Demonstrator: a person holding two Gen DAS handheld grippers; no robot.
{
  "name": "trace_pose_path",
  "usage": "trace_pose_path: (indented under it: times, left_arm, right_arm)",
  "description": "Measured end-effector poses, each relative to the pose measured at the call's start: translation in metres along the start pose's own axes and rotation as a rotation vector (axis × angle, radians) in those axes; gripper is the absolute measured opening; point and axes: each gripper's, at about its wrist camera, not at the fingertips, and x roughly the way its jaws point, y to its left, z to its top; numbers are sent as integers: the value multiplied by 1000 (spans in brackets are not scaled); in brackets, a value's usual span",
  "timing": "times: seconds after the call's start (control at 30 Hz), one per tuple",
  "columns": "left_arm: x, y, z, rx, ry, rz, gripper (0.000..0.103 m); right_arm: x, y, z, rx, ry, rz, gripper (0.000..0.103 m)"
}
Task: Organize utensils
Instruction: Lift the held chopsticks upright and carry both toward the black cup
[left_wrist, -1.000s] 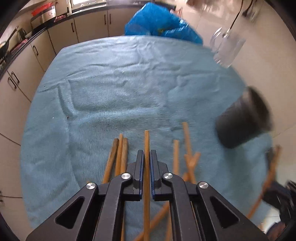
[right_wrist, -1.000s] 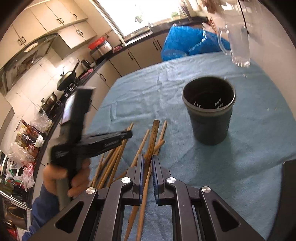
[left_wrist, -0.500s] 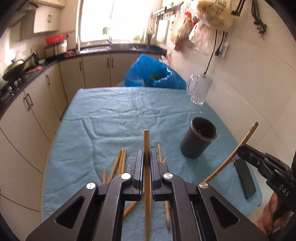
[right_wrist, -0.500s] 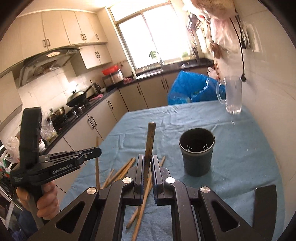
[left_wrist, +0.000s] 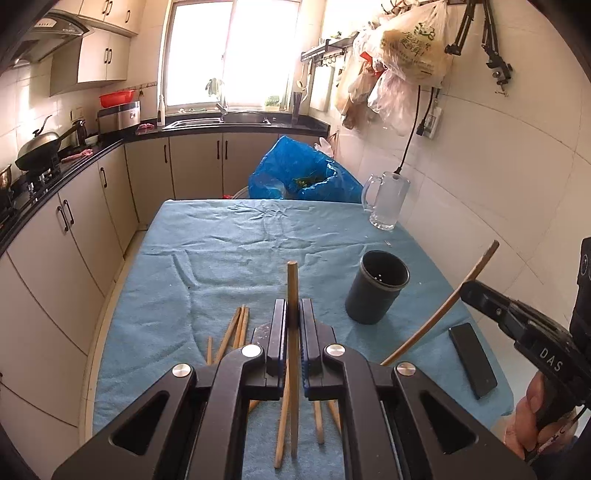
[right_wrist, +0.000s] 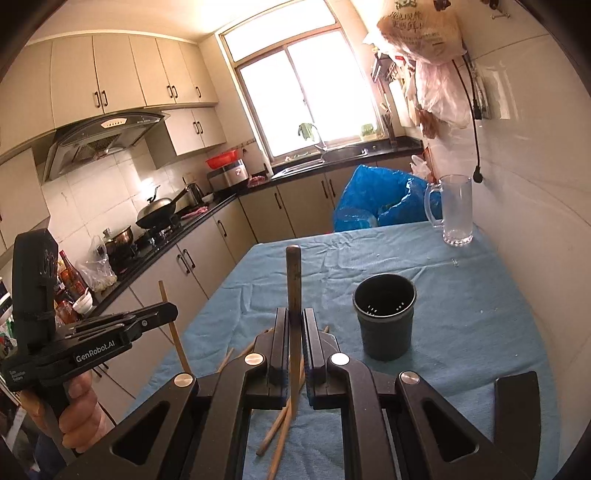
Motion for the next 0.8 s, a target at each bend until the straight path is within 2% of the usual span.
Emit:
trace_pose_path:
  times: [0.8]
  left_arm:
    - [-16,-30,9,45,-27,-24,6]
  right_arm:
    - [-32,-13,0,24,-54,-26,8]
